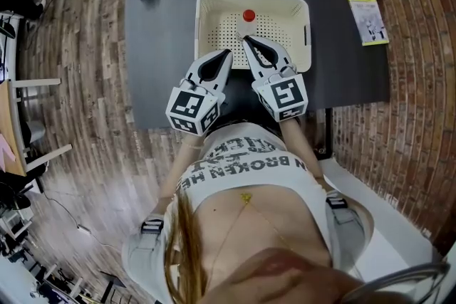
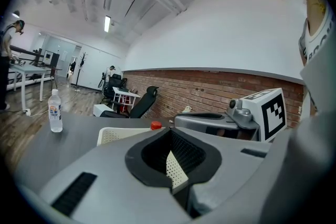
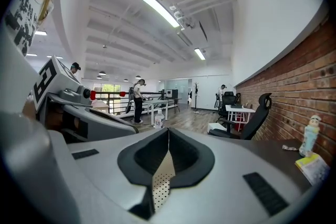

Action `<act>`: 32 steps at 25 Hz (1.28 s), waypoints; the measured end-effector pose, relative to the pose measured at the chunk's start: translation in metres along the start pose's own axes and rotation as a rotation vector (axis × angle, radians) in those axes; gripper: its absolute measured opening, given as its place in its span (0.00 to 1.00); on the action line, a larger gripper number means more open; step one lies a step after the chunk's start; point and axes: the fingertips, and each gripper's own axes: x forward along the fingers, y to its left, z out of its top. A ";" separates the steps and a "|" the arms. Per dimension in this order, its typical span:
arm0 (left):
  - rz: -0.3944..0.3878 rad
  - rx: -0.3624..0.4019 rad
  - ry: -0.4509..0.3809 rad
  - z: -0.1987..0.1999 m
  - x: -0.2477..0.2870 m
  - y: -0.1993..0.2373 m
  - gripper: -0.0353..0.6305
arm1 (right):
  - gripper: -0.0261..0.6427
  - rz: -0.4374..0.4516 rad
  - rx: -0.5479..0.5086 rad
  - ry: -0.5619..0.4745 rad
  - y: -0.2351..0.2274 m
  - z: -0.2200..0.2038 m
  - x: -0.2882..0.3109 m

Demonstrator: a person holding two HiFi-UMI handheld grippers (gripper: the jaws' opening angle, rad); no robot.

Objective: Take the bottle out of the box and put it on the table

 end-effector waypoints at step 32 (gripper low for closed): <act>0.043 -0.065 0.036 -0.020 -0.005 0.025 0.06 | 0.30 -0.081 0.049 0.113 -0.063 -0.064 0.077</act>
